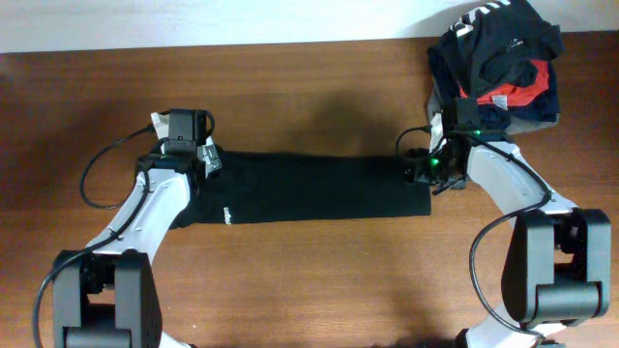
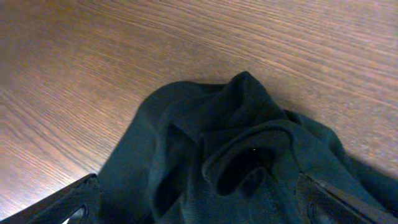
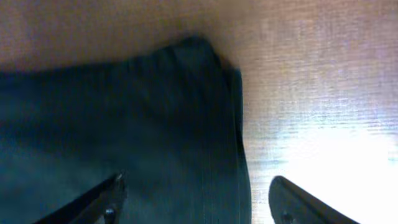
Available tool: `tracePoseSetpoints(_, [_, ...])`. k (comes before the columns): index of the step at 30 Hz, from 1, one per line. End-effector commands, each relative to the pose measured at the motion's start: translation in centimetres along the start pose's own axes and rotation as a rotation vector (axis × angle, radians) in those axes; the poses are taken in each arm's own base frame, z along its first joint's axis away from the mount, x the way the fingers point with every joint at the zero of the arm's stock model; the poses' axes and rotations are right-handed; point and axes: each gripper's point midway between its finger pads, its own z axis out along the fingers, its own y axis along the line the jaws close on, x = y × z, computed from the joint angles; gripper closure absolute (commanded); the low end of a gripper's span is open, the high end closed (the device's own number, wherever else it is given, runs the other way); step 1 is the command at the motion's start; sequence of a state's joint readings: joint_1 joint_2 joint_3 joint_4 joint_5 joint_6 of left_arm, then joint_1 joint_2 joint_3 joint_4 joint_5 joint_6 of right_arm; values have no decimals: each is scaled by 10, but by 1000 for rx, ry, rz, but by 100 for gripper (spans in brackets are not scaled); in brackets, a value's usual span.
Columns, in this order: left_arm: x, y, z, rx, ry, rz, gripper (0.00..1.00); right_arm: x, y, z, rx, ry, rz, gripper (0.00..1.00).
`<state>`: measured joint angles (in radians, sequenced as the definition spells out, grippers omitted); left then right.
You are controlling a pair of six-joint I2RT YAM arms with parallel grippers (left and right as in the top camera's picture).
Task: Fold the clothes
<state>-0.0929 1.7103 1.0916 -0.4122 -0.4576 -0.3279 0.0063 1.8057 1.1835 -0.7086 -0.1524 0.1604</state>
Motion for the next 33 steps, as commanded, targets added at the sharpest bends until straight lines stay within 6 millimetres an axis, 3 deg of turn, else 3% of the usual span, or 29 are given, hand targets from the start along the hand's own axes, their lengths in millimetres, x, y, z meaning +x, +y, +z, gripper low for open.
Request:
tracePoseSetpoints(1, [-18,8,-10,-35,-29,44,1,-17,2,-22,-11,-22,15,20])
tracePoseSetpoints(6, [-33,9,-33,39,11,33,1,-13,1,-31,-7,13,-70,16])
tracePoseSetpoints(11, [-49,19,-42,127,49,-30,1,-3,-3,-13,-4,75,-126,16])
tracePoseSetpoints(16, [-45,53,-31,66,84,-45,1,8,-9,14,1,152,-128,17])
tracePoseSetpoints(19, [-43,83,-25,-1,103,-87,1,13,-9,26,-8,183,-122,17])
tracePoseSetpoints(24, [-41,123,-15,-59,122,-167,1,14,-7,37,-30,192,-117,19])
tracePoseSetpoints(26, [-40,133,-14,-73,127,-186,1,13,-6,38,-38,189,-117,25])
tracePoseSetpoints(33, [-34,145,-12,-91,150,-203,1,10,-2,38,-63,176,-103,87])
